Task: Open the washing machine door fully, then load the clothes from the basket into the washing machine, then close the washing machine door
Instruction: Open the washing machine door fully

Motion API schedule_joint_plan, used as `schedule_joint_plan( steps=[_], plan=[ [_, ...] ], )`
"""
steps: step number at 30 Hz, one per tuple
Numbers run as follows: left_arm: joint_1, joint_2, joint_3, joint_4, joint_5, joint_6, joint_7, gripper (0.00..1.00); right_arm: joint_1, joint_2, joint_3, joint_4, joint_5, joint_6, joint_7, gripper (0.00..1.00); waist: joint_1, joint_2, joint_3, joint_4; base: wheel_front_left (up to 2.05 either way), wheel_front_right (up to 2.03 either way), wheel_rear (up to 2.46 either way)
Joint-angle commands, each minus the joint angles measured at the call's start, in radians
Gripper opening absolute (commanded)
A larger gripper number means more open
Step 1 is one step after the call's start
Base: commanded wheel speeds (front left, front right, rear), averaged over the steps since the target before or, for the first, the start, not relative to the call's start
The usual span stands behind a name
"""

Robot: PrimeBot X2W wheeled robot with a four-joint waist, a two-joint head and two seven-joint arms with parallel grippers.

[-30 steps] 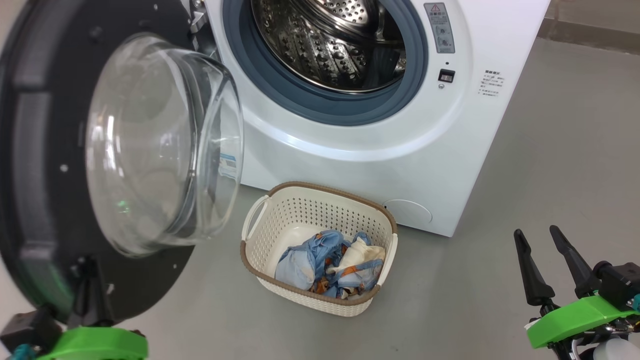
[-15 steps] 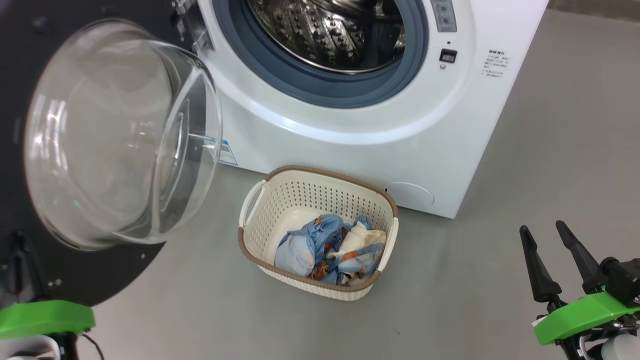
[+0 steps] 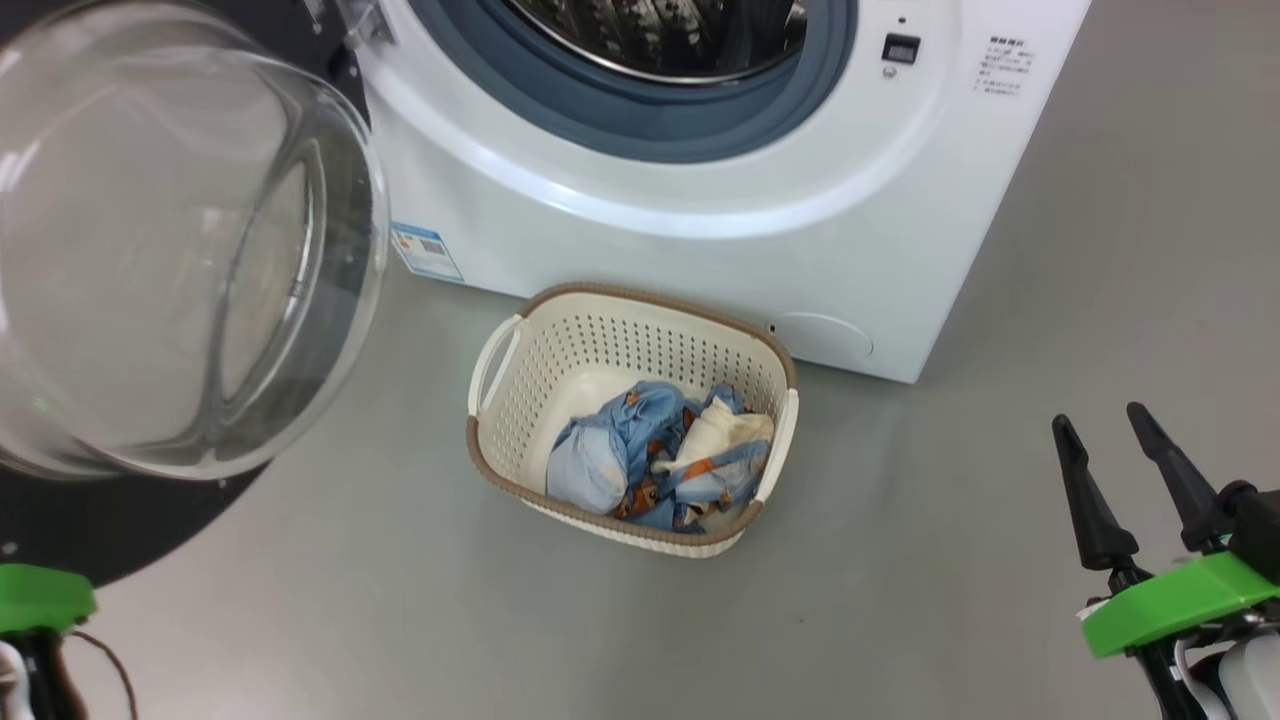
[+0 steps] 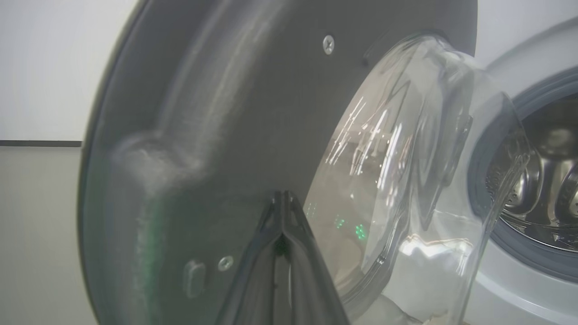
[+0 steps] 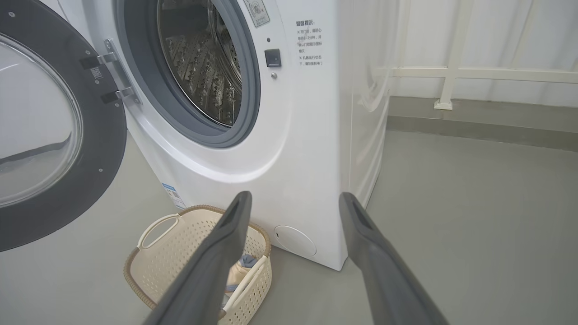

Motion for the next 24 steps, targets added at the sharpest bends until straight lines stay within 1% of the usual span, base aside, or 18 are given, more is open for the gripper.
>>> schedule_joint_plan(
  steps=[1,8,19,24],
  plan=[
    [-0.046,0.07,0.056,0.0,0.014,-0.003,-0.005,0.0,-0.033,-0.026,0.02,-0.029,-0.002,0.008,-0.012,1.0,0.0,-0.0001,0.028,-0.001,0.0,0.0,0.0],
    [-0.105,0.086,0.136,0.051,0.044,-0.02,-0.005,0.0,-0.064,-0.048,0.019,-0.038,-0.002,0.008,-0.012,1.0,0.0,-0.0001,0.082,0.002,0.0,0.0,0.0],
    [-0.201,0.124,0.235,0.138,0.09,-0.062,-0.005,0.0,-0.105,-0.075,0.027,-0.049,-0.001,0.008,-0.012,1.0,0.0,-0.0001,0.148,-0.001,0.0,0.0,0.0],
    [-0.241,0.143,0.273,0.177,0.113,-0.07,-0.005,0.0,-0.119,-0.089,0.029,-0.054,-0.001,0.008,-0.012,1.0,0.0,-0.0001,0.177,-0.008,0.0,0.0,0.0]
  ],
)
